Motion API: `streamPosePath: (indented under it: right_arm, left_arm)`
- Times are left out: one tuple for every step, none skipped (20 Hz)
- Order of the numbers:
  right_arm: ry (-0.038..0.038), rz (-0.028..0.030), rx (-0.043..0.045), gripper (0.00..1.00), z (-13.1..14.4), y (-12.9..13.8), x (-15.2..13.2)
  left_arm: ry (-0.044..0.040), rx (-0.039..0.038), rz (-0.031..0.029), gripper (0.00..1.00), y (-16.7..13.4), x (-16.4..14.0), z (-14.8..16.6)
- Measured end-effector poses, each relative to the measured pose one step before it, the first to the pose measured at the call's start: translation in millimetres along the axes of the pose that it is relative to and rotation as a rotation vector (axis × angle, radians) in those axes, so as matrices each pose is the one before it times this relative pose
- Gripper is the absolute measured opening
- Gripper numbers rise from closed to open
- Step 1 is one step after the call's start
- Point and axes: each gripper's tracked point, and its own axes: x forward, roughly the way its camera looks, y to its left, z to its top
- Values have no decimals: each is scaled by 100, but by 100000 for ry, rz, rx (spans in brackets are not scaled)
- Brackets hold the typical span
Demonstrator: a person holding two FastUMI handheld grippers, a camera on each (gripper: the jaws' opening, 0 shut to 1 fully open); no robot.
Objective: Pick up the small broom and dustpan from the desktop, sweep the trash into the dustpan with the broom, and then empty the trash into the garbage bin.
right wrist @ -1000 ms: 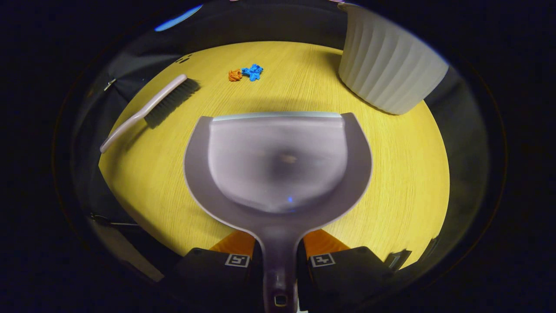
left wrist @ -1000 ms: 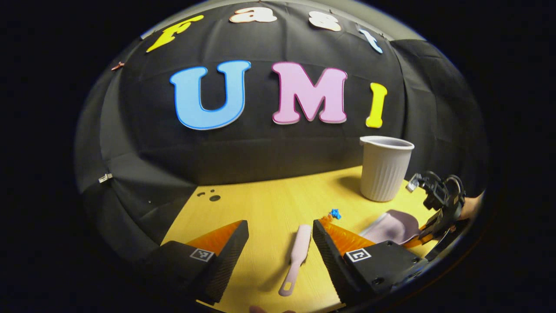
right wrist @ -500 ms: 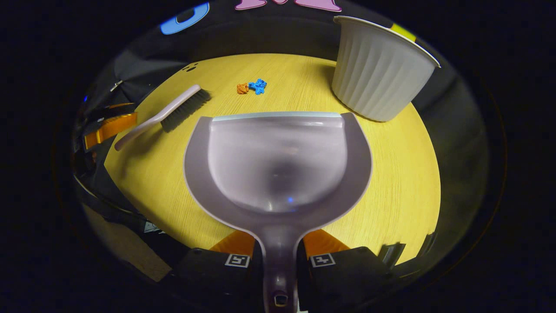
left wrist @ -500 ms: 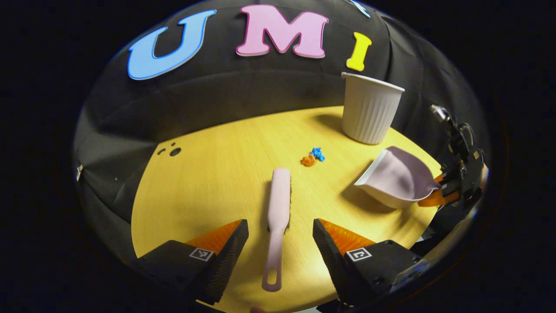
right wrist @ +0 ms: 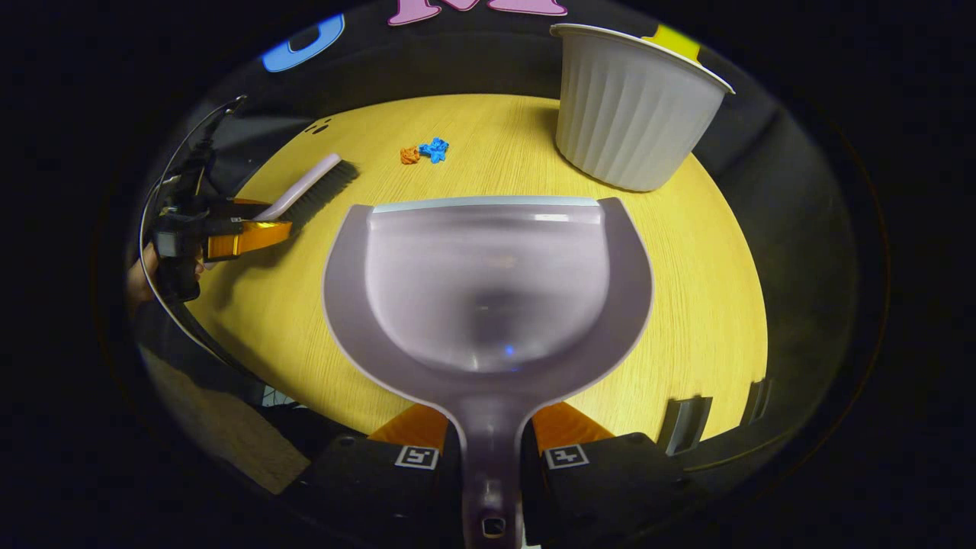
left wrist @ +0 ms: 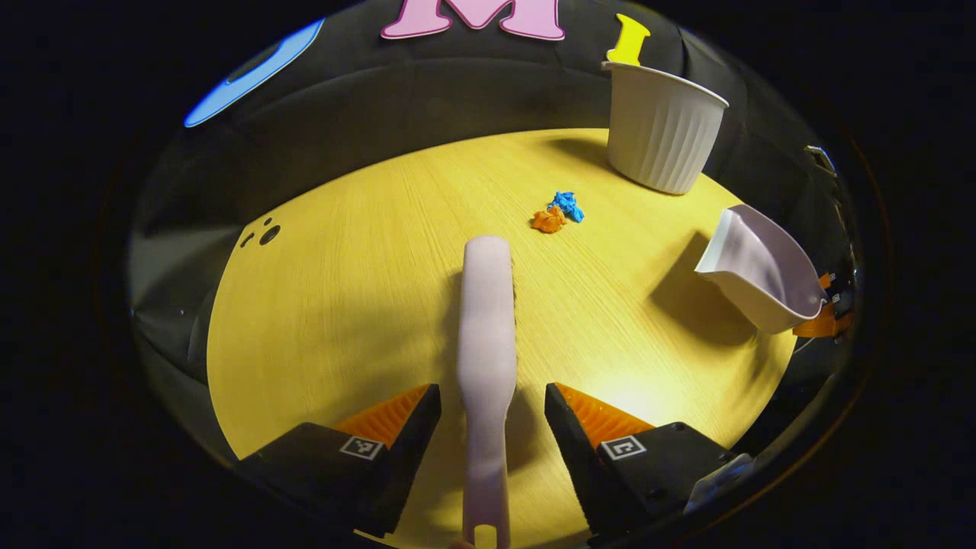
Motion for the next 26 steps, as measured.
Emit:
streamPosePath:
  right_arm:
    - [340,-46,-198,36,-59,43,-44]
    - [378,49,-48,35,-24,41,-91]
    - [287,204,-16,35,70,97,35]
    - [30,248,-40,35,80,126,-11]
    - [-2,247,-99,36,111,122,6]
    - [42,202,-223,35,63,69,-18]
    - [12,78,-327,35,104,107,35]
    - [258,217,-505,36,35,97,-50]
    - [533,221,-658,36,5,76,31]
    - [696,117,-956,36,-64,50,-10]
    - [1422,328,-1077,36,-96,93,35]
    - [2544,394,-604,32,-196,135,-75]
    - [3105,212,129,39,-135,114,-73]
    - [2647,545,323,35,30,171,-63]
    - [1394,1088,-535,36,382,271,-68]
    - [1148,816,-1519,35,572,197,20]
    - [1751,115,-2478,36,416,-6,-94]
    - [2130,-689,-2769,39,224,-206,-176]
    - [2072,-925,-2929,31,317,-224,-45]
    - [1336,-709,-2451,35,448,-105,85]
    - [1138,144,-1469,36,406,31,169]
    - [887,438,-917,35,318,79,121]
    - [926,349,-609,35,230,114,167]
    - [1118,39,-603,36,-3,-23,288]
    - [933,-556,-514,39,5,-95,263]
    - [881,-710,-436,36,-40,-136,248]
  left_arm:
    - [769,451,-161,90,-42,253,9]
    - [1281,273,-82,83,7,142,-235]
    - [1225,21,-219,80,-37,237,-103]
    - [1090,-249,-273,75,-98,279,-212]
    - [1132,-536,50,76,52,243,-131]
    - [1176,-684,202,64,63,219,-249]
    - [1186,-967,-489,60,62,96,-212]
    - [-382,-1298,-691,55,-23,102,1]
    - [421,-528,-377,54,-68,142,128]
    - [-9,510,-153,51,71,-136,42]
    - [423,1332,166,46,90,-434,196]
    - [-341,1522,-190,31,162,400,-7]
    - [-644,1597,473,30,218,47,378]
    - [-857,1371,297,29,235,193,372]
    - [-2034,844,730,27,241,-82,810]
    - [-3283,563,570,28,292,-7,1294]
    - [-3260,1035,61,28,99,-43,1446]
    - [-2401,1746,-74,28,136,95,1186]
    - [-1130,2052,6,28,188,346,1167]
    - [-886,1980,76,28,129,574,1022]
    - [-206,1636,-448,28,-33,799,1010]
    - [-232,1488,-623,27,-115,851,836]
    - [-115,1500,-606,28,-111,850,686]
    - [715,1572,-830,27,-117,874,537]
    - [700,1598,-1066,27,-346,915,515]
    - [1201,1590,-1010,28,-239,729,293]
